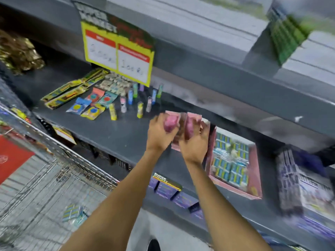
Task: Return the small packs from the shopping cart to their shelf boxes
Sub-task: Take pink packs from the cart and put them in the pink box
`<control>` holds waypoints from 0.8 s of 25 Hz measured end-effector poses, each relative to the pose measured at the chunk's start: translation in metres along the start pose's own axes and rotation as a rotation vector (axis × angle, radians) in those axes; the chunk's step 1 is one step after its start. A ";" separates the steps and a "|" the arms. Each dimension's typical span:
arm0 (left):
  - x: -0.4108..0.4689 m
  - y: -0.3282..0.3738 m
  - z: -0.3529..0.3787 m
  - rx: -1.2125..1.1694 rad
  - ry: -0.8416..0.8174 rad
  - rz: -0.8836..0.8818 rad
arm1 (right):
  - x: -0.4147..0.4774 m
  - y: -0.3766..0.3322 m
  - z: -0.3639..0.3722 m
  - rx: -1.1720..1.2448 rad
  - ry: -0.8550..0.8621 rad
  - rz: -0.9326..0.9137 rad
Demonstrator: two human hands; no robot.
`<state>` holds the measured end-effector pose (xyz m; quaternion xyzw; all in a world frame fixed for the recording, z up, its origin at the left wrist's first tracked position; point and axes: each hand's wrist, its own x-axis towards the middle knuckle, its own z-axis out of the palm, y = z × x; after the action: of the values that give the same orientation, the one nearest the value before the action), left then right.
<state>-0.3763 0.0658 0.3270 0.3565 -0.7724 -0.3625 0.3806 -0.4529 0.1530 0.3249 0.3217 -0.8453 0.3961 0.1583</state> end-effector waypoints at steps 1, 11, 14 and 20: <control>0.001 0.009 0.010 0.010 -0.029 -0.004 | 0.000 0.010 -0.006 -0.012 -0.020 0.036; 0.005 0.011 0.052 0.167 -0.165 0.062 | 0.002 0.042 0.001 -0.090 -0.081 0.139; -0.002 -0.004 0.049 0.239 -0.153 0.132 | 0.000 0.044 -0.001 -0.114 -0.074 0.080; 0.000 -0.003 0.046 0.331 -0.212 0.058 | 0.005 0.043 -0.002 -0.150 -0.078 0.016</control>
<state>-0.4144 0.0776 0.3036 0.3516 -0.8673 -0.2547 0.2436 -0.4852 0.1728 0.3046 0.3173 -0.8807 0.3201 0.1459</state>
